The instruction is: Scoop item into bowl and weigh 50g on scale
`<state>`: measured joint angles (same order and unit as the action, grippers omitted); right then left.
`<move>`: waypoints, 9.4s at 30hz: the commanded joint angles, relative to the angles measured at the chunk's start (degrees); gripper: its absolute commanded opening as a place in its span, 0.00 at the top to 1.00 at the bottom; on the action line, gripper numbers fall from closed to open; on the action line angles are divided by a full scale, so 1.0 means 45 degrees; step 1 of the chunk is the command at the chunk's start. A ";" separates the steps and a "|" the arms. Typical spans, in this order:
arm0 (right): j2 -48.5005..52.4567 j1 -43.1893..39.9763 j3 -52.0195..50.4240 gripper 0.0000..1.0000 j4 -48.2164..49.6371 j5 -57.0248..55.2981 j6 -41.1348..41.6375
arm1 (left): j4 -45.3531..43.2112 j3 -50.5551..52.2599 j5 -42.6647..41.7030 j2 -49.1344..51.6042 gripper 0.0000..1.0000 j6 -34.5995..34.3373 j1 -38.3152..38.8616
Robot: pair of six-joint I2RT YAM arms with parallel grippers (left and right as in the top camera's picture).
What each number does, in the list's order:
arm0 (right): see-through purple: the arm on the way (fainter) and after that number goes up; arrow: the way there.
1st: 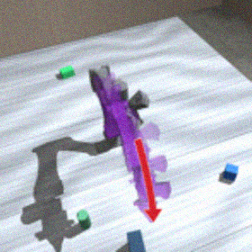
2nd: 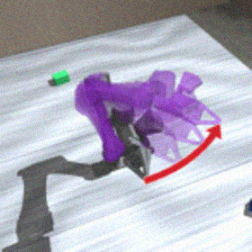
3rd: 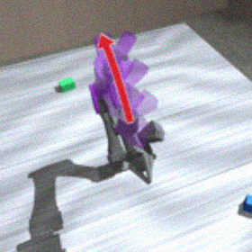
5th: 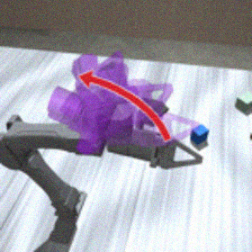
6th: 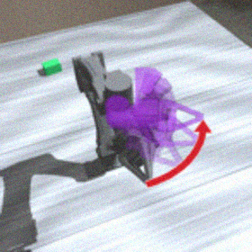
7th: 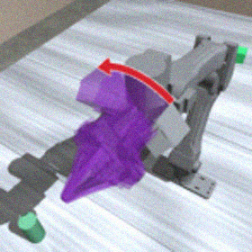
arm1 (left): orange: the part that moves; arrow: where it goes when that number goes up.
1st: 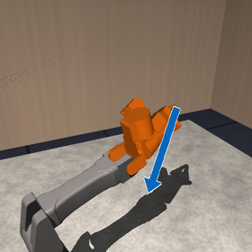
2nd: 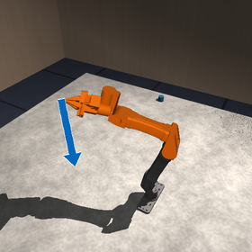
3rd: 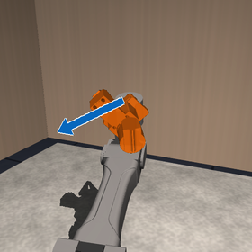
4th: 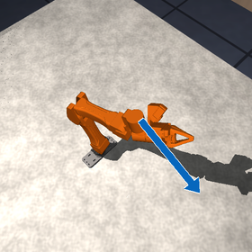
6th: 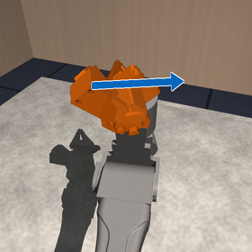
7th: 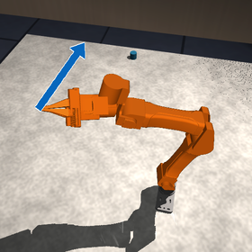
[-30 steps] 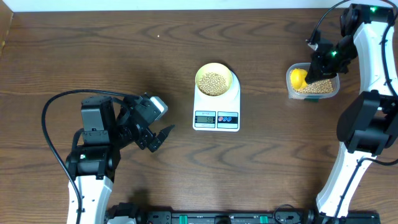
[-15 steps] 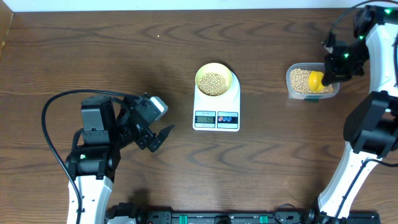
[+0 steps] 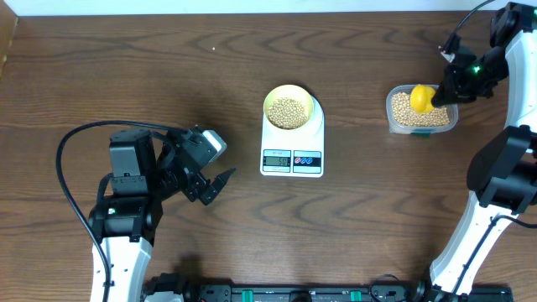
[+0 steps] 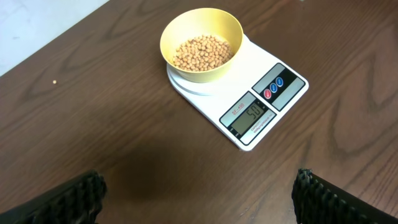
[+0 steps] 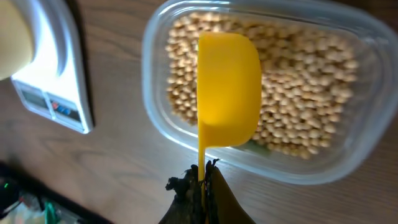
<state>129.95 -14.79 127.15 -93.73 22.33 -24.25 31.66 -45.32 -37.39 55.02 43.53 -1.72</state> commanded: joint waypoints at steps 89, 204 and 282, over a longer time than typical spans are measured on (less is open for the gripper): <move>-0.1234 -0.2535 0.5503 0.01 -0.0709 0.1394 0.4017 | -0.0005 0.0024 -0.0170 0.0015 0.02 0.0039 0.0029; -1.5188 0.2783 -1.3765 0.01 1.5344 -0.2579 0.2006 | -0.0005 0.0024 -0.0170 0.0015 0.02 0.0044 0.0029; -2.8812 0.4211 -2.8186 0.01 1.9885 -0.4643 0.2045 | -0.0005 0.0024 -0.0170 0.0015 0.03 0.0039 0.0029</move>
<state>0.73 3.79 0.40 -3.99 1.87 -15.46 31.66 -45.30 -37.39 55.05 43.53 -1.72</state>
